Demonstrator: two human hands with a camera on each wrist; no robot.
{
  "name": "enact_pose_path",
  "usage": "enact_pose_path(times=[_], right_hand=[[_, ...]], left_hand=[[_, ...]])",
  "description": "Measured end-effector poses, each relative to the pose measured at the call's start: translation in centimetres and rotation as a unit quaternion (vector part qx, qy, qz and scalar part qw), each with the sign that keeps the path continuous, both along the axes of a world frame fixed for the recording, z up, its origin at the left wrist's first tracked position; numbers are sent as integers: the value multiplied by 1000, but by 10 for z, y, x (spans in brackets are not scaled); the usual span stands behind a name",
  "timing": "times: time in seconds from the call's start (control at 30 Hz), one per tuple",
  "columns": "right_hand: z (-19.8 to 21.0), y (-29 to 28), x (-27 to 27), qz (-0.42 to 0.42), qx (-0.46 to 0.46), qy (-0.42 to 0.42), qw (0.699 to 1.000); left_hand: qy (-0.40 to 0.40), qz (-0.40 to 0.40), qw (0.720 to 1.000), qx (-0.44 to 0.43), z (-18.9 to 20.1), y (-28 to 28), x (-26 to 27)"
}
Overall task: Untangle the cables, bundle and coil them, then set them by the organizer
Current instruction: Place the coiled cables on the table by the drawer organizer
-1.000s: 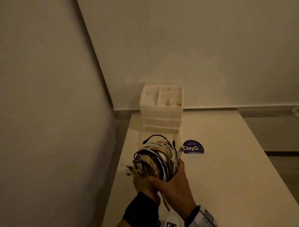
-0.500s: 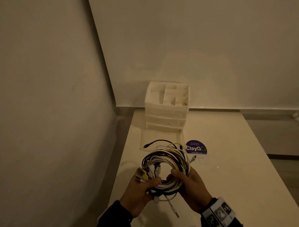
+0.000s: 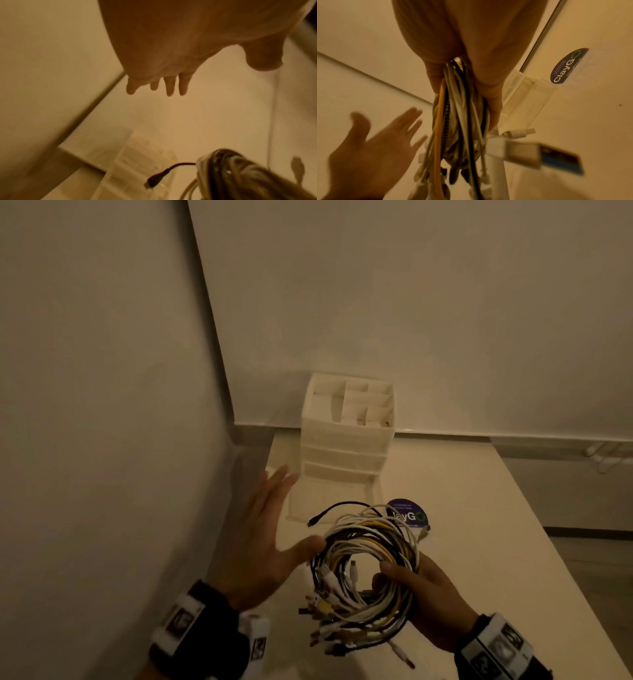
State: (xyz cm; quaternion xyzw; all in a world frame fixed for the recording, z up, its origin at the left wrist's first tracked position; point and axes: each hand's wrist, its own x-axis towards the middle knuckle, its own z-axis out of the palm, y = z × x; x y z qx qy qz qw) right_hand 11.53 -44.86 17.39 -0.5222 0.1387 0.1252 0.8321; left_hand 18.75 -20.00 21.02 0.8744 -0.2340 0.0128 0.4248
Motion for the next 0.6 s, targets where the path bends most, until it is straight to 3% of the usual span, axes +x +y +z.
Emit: enact_pose_path(times=[0.03, 0.1, 0.2, 0.3, 0.4, 0.6], right_hand=[[2, -1, -1, 18, -1, 3, 1000], [7, 1, 0, 45, 0, 10, 999], [13, 1, 3, 64, 7, 9, 998], [10, -1, 10, 74, -8, 11, 997], [0, 0, 16, 71, -16, 16, 997], [-19, -7, 43, -5, 9, 79, 997]], left_hand=[[-23, -43, 998, 48, 4, -10, 15], [47, -136, 984, 109, 1, -33, 35], [208, -191, 959, -27, -27, -45, 33], [287, -141, 933, -163, -44, -44, 12], [390, -64, 870, -295, -59, -46, -8], [481, 25, 774, -412, -74, -64, -13]])
